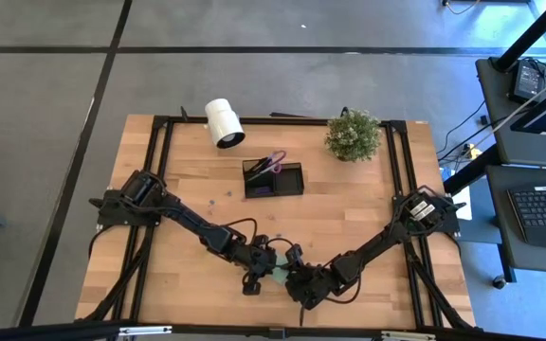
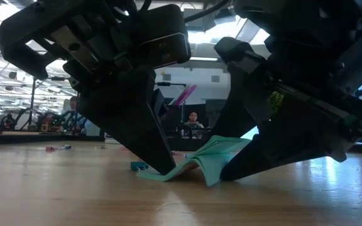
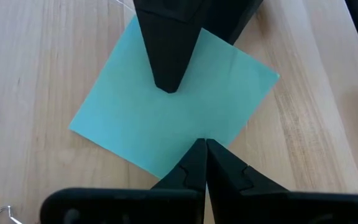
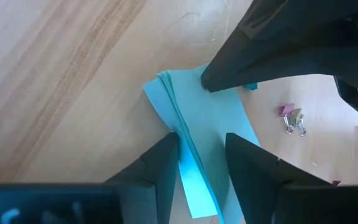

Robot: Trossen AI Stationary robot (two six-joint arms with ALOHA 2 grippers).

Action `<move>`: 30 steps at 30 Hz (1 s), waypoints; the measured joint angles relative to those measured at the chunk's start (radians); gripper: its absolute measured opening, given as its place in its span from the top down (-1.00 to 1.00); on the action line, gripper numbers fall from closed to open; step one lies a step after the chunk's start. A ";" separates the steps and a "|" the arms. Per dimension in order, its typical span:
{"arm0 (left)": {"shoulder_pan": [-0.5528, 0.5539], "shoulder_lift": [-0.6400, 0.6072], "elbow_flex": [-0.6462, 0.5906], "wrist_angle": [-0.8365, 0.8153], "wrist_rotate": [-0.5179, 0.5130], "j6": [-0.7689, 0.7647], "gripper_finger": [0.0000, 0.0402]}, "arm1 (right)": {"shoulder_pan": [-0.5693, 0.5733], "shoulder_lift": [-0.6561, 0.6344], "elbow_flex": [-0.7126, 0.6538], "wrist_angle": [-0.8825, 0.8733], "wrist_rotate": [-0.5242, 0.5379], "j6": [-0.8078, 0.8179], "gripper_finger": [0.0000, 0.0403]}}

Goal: Pick and place office supplies into organizer
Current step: Put the sticky note pads into the black desk organizer

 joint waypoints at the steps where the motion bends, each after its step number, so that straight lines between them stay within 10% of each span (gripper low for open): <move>1: 0.002 0.000 0.000 -0.001 0.001 0.000 0.98 | 0.000 0.000 0.000 0.000 -0.008 0.000 0.31; 30: 0.049 -0.002 0.000 -0.019 0.014 0.036 0.98 | 0.000 0.001 0.035 -0.025 -0.077 0.005 0.31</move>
